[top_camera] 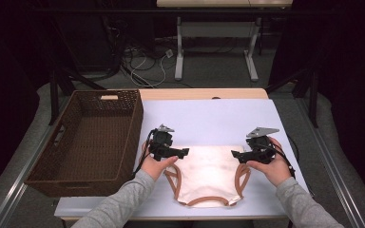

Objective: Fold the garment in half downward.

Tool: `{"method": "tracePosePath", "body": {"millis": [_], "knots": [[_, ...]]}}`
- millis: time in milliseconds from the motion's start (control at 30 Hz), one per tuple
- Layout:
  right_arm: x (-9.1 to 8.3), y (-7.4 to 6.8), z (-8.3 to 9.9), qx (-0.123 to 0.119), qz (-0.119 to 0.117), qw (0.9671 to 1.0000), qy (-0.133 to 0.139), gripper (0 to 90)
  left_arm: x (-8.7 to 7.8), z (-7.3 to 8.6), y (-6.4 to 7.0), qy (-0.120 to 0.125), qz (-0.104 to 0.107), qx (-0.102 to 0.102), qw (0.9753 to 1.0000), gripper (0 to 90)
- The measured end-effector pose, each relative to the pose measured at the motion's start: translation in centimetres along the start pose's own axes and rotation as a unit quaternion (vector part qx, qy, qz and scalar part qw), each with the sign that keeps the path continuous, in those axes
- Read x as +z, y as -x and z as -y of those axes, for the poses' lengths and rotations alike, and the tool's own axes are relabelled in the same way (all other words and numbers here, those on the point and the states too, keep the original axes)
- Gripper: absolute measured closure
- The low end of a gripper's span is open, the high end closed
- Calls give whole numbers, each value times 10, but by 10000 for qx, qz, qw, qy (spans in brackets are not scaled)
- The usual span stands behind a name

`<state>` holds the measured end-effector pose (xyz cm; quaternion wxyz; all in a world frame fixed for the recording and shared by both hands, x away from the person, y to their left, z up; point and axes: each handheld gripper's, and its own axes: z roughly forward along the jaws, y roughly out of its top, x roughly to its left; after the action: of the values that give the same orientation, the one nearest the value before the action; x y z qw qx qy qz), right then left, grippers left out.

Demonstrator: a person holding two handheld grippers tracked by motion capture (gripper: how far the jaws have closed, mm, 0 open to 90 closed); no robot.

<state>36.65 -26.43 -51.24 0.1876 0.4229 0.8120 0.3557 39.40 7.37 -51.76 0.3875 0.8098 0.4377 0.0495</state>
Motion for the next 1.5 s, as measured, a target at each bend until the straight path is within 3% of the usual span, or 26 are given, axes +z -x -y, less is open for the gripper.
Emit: {"method": "tracePosePath", "body": {"millis": [67, 300, 433, 500, 667, 833, 933, 1000, 1033, 1200, 1500], "knots": [[3, 2, 1, 34, -10, 10000, -33, 158, 3, -1, -2, -25, -87, -14, 10000, 155], [8, 5, 0, 91, 57, 9999, -54, 152, 13, -1, -10, -175, -378, 40, 9991, 170], [12, 7, 0, 78, 101, 9999, -92, 161, 16, -1, -17, -186, -497, -8, 9986, 259], [13, 8, 0, 99, 84, 9999, -95, 181, 18, -2, -19, -193, -475, -64, 9987, 349], [16, 9, -1, 44, 85, 9999, -133, 260, 21, -1, -24, -262, -629, -109, 9976, 436], [19, 11, -1, 68, 130, 9997, -185, 332, 23, -1, -29, -186, -823, -317, 9959, 487], [19, 12, -2, 68, 108, 9998, -173, 370, 24, -1, -32, -150, -696, -633, 9955, 503], [20, 13, -2, 35, 142, 9998, -143, 380, 25, -1, -33, -158, -696, -856, 9938, 504], [20, 13, -2, 95, 133, 9997, -159, 381, 26, 0, -33, -135, -668, -888, 9937, 509], [20, 13, -2, 122, 128, 9998, -136, 418, 29, 1, -33, -169, -683, -809, 9942, 545], [20, 19, -1, 382, 167, 9990, -149, 438, 32, 2, -31, -246, -936, -734, 9926, 638]]}}
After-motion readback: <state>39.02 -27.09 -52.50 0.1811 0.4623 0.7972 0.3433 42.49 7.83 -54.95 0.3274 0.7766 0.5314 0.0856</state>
